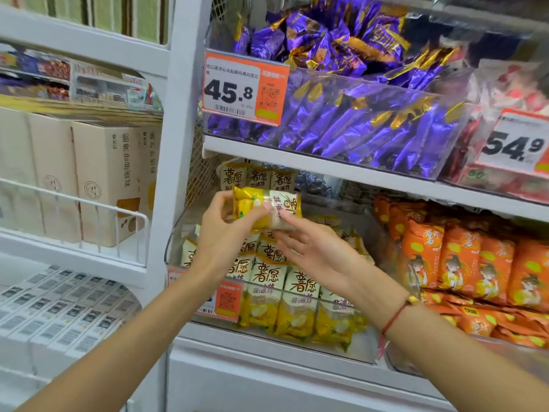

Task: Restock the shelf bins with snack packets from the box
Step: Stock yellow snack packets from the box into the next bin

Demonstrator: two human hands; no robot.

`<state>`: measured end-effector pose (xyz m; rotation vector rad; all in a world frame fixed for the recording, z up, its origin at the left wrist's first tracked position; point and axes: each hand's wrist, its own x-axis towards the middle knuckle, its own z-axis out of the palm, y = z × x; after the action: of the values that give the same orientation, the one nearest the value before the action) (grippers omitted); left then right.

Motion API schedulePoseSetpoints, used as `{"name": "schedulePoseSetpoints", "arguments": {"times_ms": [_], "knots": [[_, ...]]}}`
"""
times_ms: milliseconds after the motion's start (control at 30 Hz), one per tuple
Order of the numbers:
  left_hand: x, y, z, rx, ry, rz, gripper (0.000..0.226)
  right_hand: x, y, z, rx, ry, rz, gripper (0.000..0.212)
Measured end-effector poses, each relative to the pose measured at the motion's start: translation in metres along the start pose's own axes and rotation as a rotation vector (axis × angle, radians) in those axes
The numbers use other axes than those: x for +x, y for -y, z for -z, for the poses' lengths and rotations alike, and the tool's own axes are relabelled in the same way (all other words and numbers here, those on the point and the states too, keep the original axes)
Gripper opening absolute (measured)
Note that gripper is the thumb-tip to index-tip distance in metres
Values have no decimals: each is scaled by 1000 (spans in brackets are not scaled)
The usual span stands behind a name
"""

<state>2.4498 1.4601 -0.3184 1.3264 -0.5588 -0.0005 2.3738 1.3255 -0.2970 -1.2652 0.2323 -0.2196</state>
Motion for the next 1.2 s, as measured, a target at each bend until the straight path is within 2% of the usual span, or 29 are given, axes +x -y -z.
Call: {"name": "schedulePoseSetpoints", "arguments": {"times_ms": [33,100,233,300,400,433,500,567,700,867,1033,1200], "knots": [[0,2,0,69,25,-12,39,-1,1,2,67,-41,24,28],[-1,7,-1,213,85,-25,49,-2,5,4,130,-85,64,22],[-7,15,-6,486,54,-106,49,-2,-1,7,-122,-41,68,34],[-8,17,-3,664,49,-175,52,1,-7,10,-223,-56,87,46],[-12,27,15,998,71,-479,53,13,-4,23,-252,-177,166,62],[-13,32,23,1079,81,-581,53,19,-1,30,-241,-239,180,62],[-15,46,40,1171,87,-660,55,37,9,43,-269,-368,220,48],[-15,51,50,1214,78,-636,56,60,18,56,-317,-452,274,41],[-17,51,48,1273,76,-602,51,99,24,74,-469,-555,267,42],[-18,50,47,1301,75,-604,52,127,17,79,-585,-481,320,41],[-17,52,47,1292,76,-609,52,137,3,75,-696,-564,325,39],[-16,53,47,1279,59,-628,50,138,2,85,-746,-573,309,52]]}}
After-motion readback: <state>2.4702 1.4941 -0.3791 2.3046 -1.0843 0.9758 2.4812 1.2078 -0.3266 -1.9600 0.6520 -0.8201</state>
